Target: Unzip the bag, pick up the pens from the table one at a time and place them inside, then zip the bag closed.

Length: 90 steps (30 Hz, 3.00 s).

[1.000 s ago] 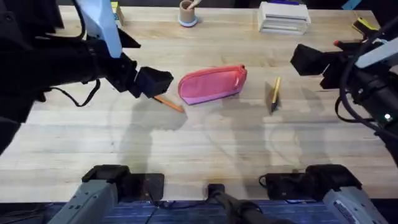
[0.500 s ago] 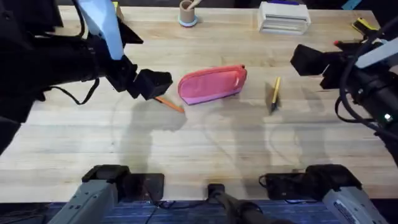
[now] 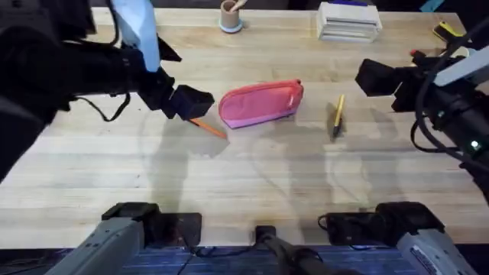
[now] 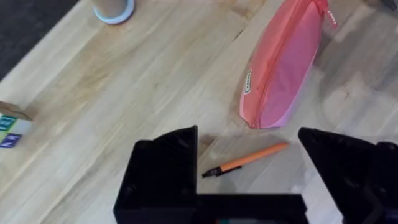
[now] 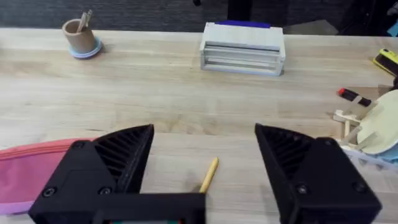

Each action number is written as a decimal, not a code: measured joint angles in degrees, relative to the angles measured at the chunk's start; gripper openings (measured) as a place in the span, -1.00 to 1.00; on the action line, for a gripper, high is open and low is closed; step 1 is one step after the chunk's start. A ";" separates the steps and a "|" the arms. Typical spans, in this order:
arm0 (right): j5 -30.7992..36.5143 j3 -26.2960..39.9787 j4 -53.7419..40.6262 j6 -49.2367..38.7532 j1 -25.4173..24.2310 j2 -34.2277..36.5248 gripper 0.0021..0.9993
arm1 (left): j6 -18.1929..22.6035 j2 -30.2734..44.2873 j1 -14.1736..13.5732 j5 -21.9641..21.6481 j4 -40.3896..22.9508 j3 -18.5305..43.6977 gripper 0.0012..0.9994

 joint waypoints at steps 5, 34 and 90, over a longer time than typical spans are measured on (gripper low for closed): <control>0.01 0.00 -0.02 0.00 0.00 0.00 1.00 | 0.02 4.08 0.00 1.11 0.43 0.00 0.99; 0.00 0.00 -0.02 0.00 0.00 0.00 1.00 | 13.31 28.41 -4.30 18.39 6.04 0.00 0.99; -27.23 0.04 -11.88 0.46 0.00 0.00 1.00 | 14.12 32.00 -6.16 16.59 9.02 0.02 -0.91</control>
